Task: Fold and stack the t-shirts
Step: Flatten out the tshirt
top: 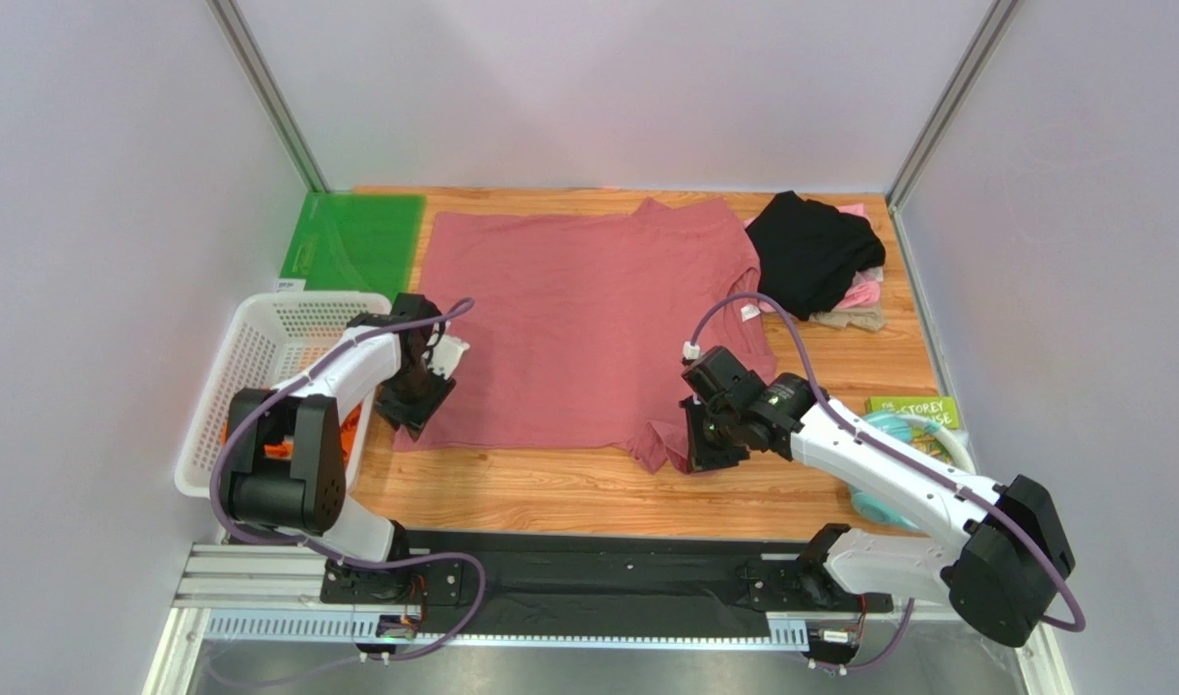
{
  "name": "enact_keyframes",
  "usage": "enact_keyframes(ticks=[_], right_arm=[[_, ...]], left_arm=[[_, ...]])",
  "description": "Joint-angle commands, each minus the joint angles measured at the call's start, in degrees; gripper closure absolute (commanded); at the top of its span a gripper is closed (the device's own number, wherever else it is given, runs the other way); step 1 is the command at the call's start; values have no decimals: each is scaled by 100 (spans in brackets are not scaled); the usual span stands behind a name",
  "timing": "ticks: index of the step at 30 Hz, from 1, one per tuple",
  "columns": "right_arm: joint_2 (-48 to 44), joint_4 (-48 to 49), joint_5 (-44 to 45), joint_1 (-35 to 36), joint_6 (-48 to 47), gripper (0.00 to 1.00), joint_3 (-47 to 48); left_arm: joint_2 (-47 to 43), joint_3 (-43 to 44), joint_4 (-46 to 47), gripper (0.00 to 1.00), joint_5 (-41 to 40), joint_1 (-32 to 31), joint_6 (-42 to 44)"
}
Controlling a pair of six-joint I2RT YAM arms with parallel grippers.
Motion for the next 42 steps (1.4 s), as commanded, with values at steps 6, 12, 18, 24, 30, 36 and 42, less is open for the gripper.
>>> enact_keyframes(ticks=[6, 12, 18, 24, 30, 36, 42], right_arm=[[-198, 107, -90, -70, -63, 100, 121], [-365, -34, -46, -158, -72, 100, 156], [-374, -69, -46, -176, -55, 100, 173], [-366, -104, -28, -176, -55, 100, 244], [-357, -262, 86, -193, -55, 100, 331], [-751, -998, 165, -211, 68, 100, 472], [-1620, -1913, -160, -211, 542, 100, 463]], left_arm=[[108, -26, -15, 53, -478, -90, -38], [451, -71, 64, 53, -479, -91, -38], [583, -88, 64, 52, -399, -117, 15], [794, -150, 196, 81, -206, -117, 85], [751, 17, 144, 100, -57, -117, 85], [338, 140, -137, 100, 75, -117, 199], [-93, 149, -428, 100, 268, -117, 323]])
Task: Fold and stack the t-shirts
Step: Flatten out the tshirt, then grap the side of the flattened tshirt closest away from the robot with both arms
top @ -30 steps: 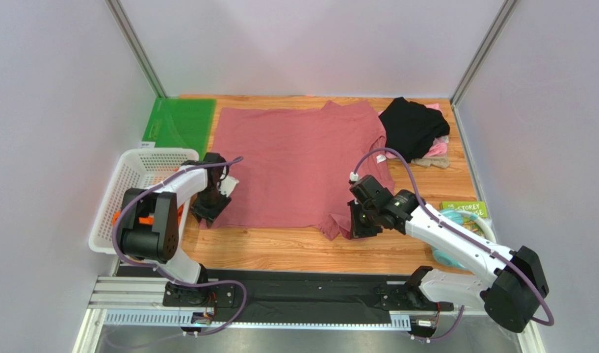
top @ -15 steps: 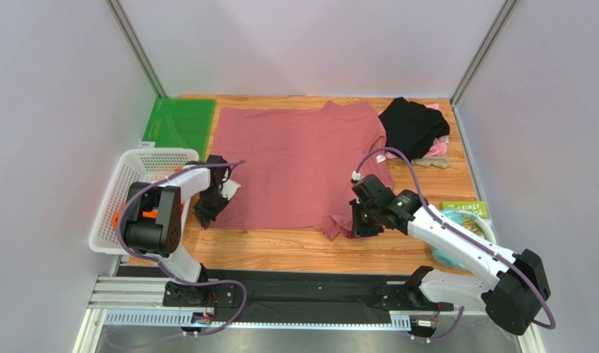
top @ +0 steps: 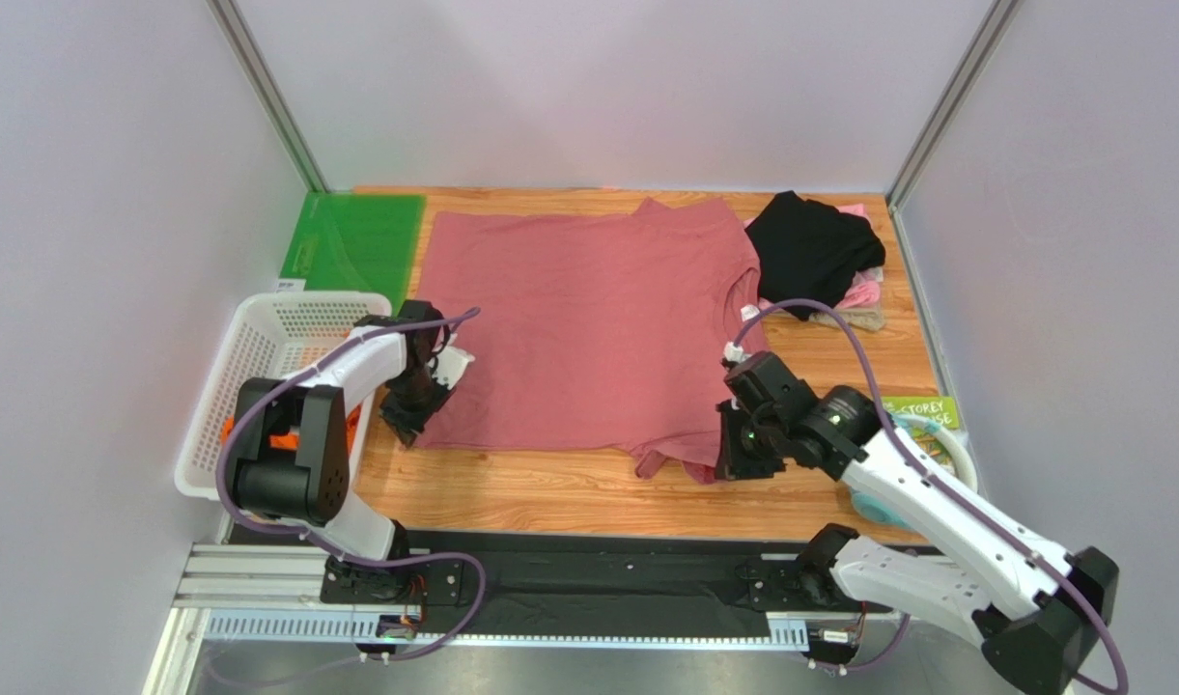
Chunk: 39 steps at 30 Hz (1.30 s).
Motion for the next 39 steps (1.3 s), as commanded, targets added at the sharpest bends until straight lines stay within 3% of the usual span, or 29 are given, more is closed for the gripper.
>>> enact_keyframes(ticks=[1, 26, 31, 37, 39], right_arm=[[-700, -944, -265, -23, 445, 100, 230], [-2150, -3361, -1100, -5, 1412, 100, 870], [-2212, -3485, -1478, -5, 1508, 100, 1064], [-1747, -3362, -943, -14, 1088, 100, 1285], [-1624, -3266, -837, -14, 929, 81, 1083]], left_arm=[[-454, 189, -331, 100, 275, -27, 178], [-1992, 496, -2054, 100, 943, -27, 1022], [-2142, 654, -2265, 100, 952, -27, 1093], [-1993, 786, -2125, 100, 952, -27, 1040], [-1870, 769, -2099, 100, 987, -27, 1031]])
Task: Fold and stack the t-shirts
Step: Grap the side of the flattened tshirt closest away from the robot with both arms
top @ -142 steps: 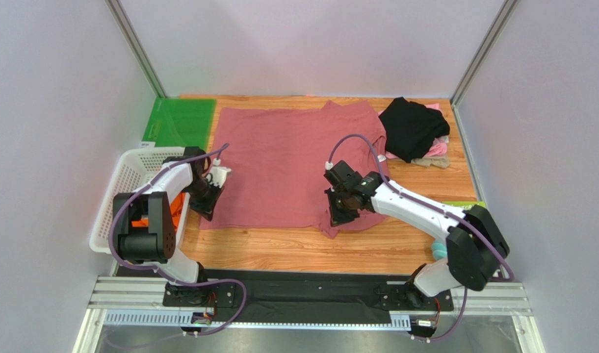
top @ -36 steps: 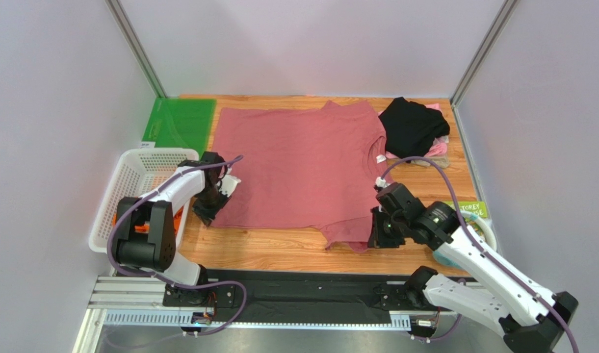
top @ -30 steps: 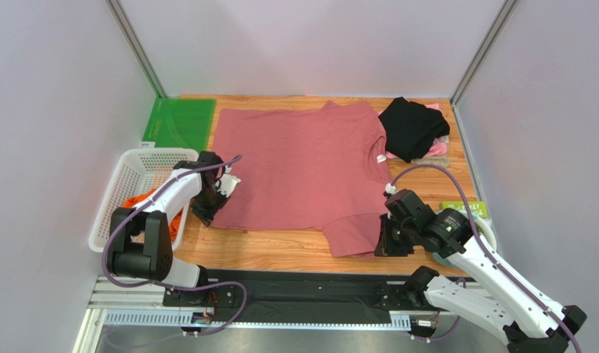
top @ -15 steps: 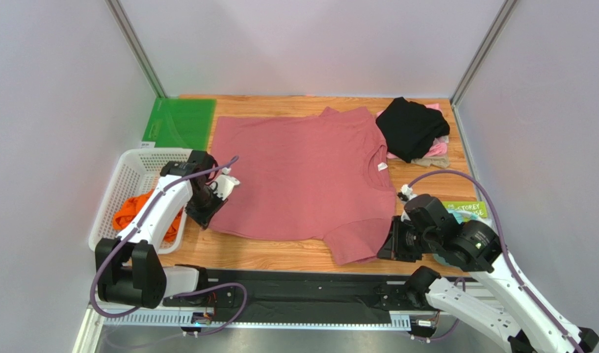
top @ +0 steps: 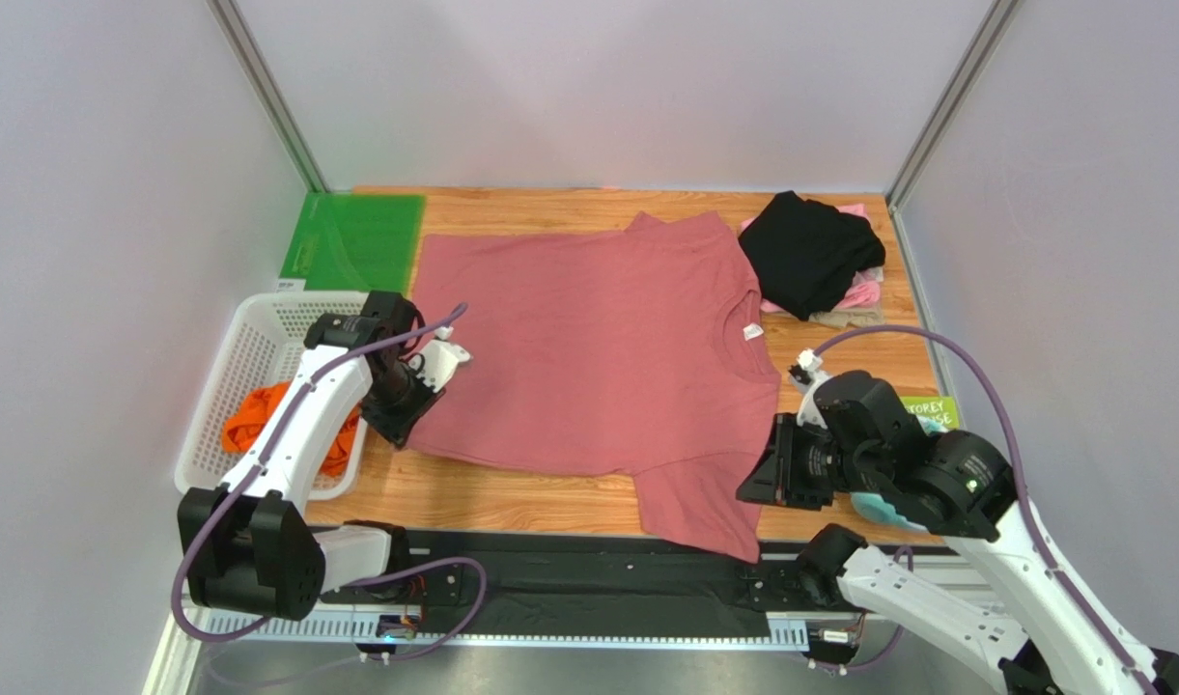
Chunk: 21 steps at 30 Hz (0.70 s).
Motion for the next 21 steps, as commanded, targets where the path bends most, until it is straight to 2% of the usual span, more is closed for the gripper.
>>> enact_keyframes(ticks=[1, 2, 5, 8, 9, 10, 11, 12, 13, 16, 21], right_arm=[[265, -1546, 371, -5, -411, 72, -396], [378, -1414, 477, -5, -542, 59, -573], [783, -1308, 953, -5, -771, 60, -1058], [1064, -1229, 1364, 12, -537, 71, -1058], [1126, -1211, 1331, 4, -491, 71, -1076], [1222, -1185, 1244, 3, -404, 67, -1093], [1267, -1037, 1104, 21, -333, 53, -1172], [1284, -913, 928, 12, -124, 45, -1216], [1285, -782, 744, 12, 9, 43, -1260], [1258, -289, 847, 21, 676, 49, -1462], [1495, 1195, 971, 21, 1626, 48, -2338]], left_arm=[[146, 126, 28, 100, 111, -27, 76], [181, 109, 64, 100, 154, -27, 41], [260, 117, 90, 100, 208, -27, 23], [199, 47, 152, 100, 199, -27, 49], [190, 38, 160, 100, 208, -27, 41], [190, 29, 161, 100, 242, -27, 32], [190, 29, 169, 100, 260, -27, 32], [181, 29, 169, 100, 269, -27, 32], [181, 38, 187, 100, 295, -27, 41], [172, 21, 240, 100, 330, -27, 49], [155, -58, 319, 100, 340, -27, 93]])
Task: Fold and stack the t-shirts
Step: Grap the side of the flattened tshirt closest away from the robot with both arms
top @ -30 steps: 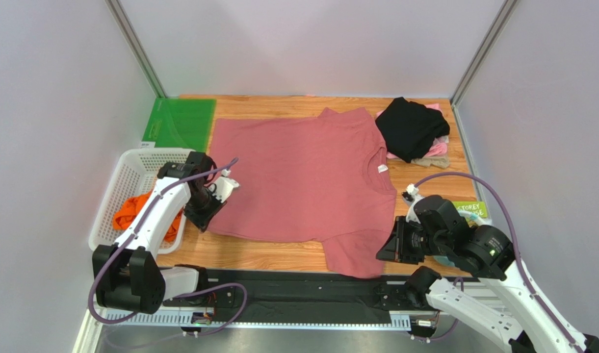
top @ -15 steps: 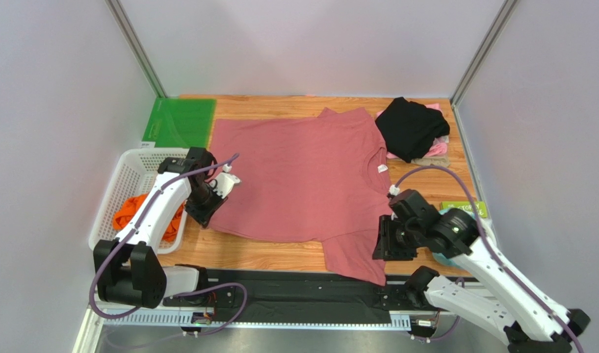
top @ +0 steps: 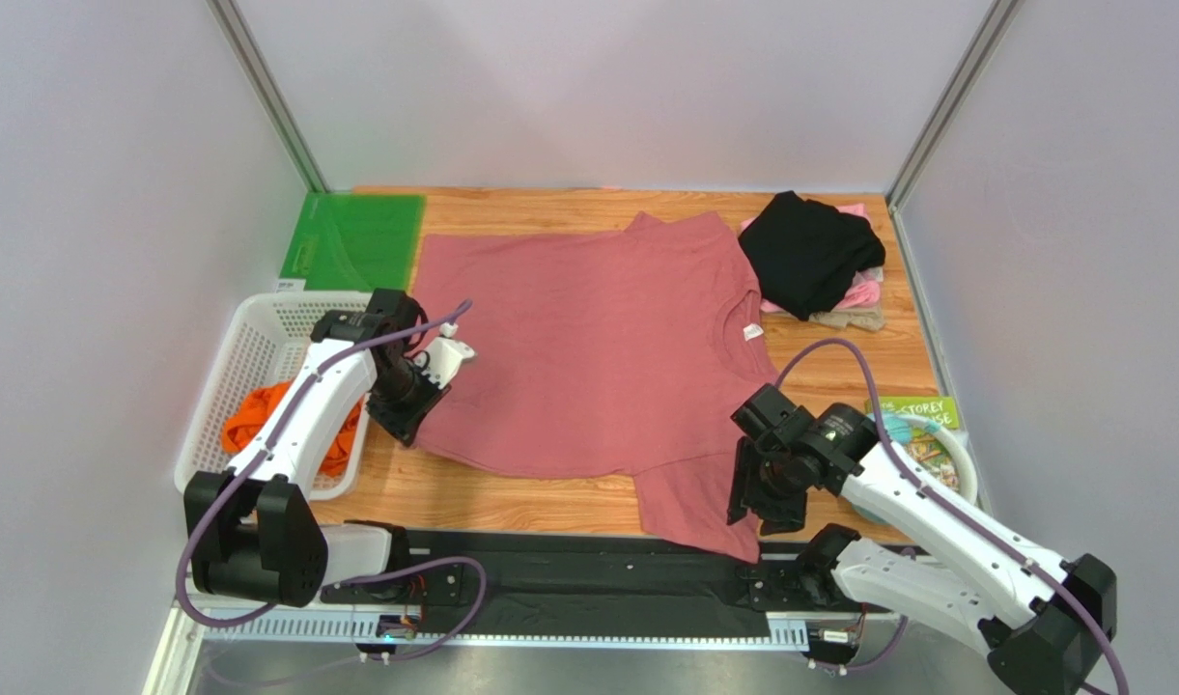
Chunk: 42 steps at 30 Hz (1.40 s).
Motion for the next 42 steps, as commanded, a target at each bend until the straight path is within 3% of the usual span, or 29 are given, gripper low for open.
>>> enact_keyframes(ticks=[1, 5, 10, 15, 20, 26, 33, 39, 42], right_arm=[[336, 1279, 77, 60, 1161, 48, -684], [856, 2158, 244, 69, 1233, 50, -1124], [945, 2380, 586, 87, 1242, 50, -1502], [638, 1994, 876, 78, 1171, 46, -1564], [137, 1765, 736, 78, 1233, 34, -1696], [-338, 1045, 938, 78, 1233, 35, -1503], [-418, 1246, 675, 78, 1312, 38, -1986], [-365, 1747, 394, 78, 1338, 48, -2241], [-347, 1827, 410, 78, 1303, 60, -2215]], left_arm=[[-112, -80, 118, 100, 84, -27, 113], [-138, -116, 118, 100, -13, -27, 192], [-121, -81, 91, 100, -22, -27, 201], [-112, -151, 126, 100, -22, -27, 175], [-86, -160, 144, 100, 48, -27, 140], [2, -142, 162, 100, 75, -27, 131], [29, -133, 153, 100, 22, -27, 157], [29, -116, 127, 100, 5, -27, 157], [29, -107, 126, 100, 5, -27, 140]])
